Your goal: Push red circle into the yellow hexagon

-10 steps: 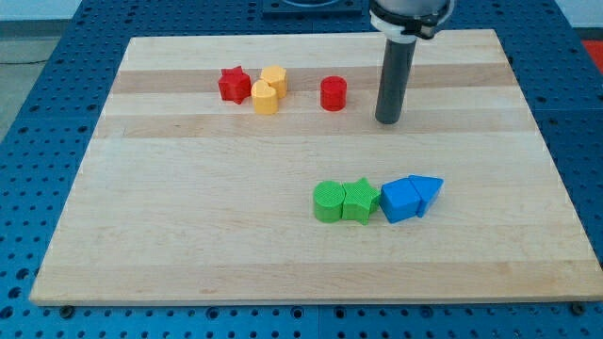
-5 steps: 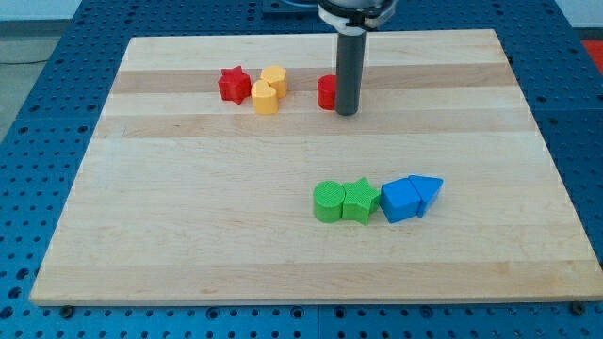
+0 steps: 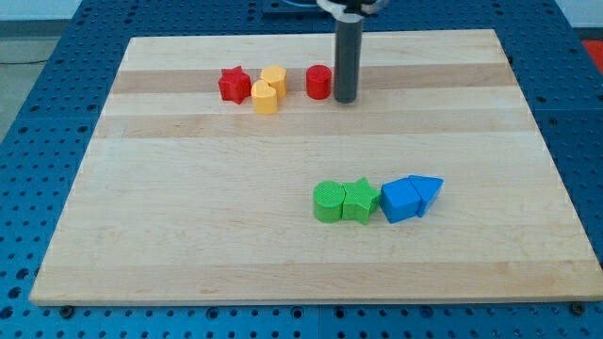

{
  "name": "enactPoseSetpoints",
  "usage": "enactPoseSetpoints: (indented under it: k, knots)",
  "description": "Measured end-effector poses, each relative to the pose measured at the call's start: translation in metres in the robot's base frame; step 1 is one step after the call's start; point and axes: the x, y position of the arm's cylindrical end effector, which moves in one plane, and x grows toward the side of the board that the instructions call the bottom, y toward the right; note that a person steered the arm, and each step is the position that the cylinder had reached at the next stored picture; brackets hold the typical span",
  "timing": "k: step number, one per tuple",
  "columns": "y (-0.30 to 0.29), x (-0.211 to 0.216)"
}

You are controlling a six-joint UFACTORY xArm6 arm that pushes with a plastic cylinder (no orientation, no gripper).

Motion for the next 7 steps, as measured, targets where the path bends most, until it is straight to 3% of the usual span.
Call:
enactPoseSetpoints:
  k: [2,7]
  knots:
    - [0.006,-0.028]
    - [-0.042,-0.032]
